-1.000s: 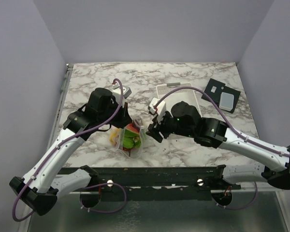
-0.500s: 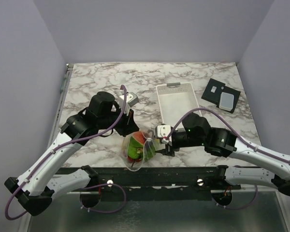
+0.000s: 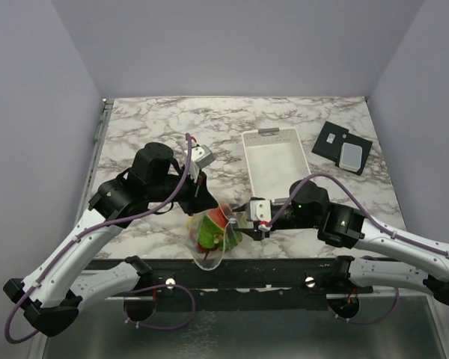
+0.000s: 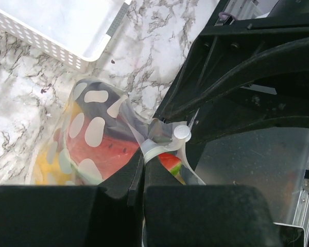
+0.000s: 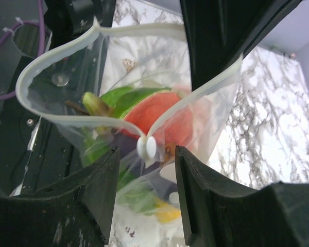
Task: Place the food in the zip-top bag and seal the zipper
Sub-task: Zip the zipper food storage bag at the center of the board.
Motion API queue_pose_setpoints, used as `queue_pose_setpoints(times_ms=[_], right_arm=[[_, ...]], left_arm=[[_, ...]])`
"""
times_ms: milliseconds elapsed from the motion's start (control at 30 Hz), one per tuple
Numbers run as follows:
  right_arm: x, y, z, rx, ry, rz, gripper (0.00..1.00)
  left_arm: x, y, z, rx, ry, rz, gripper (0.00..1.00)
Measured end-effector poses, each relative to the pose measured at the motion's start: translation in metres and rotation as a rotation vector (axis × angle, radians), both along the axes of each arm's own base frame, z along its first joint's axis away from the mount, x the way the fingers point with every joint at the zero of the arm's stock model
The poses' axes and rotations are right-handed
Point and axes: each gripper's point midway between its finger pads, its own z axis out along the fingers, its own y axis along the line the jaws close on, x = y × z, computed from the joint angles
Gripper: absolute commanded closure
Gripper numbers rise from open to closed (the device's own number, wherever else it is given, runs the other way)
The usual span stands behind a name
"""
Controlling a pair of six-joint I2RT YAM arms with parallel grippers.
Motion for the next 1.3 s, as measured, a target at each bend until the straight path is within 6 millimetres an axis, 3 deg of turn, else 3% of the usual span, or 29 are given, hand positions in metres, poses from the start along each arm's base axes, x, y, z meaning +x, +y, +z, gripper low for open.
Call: queue_pose_setpoints(times_ms=[300, 833, 1000, 1100, 1300], right_arm=[[0.005, 0.008, 0.020, 0.078, -0.059, 0.004, 0.60], [0.006, 0.012, 0.006, 0.045, -0.048, 0.009, 0.64], [0.005, 0.012, 0.000, 0.031, -0.048, 0.011, 0.79], [0.005, 0.012, -0.001, 0.026, -0.051, 0.010, 0.98], [0.006, 0.011, -0.001, 0.021, -0.055, 0.004, 0.99]], left_arm=[[-0.004, -0.002, 0.001, -0.006, 0.003, -0.017, 1.00], [-0.003, -0.004, -0.001, 0.001, 0.014, -0.024, 1.00], [-0.003, -0.004, -0.001, 0.001, 0.014, -0.024, 1.00], [-0.003, -0.004, -0.001, 0.001, 0.014, -0.024, 1.00], [-0.003, -0.004, -0.001, 0.002, 0.013, -0.022, 0.97]])
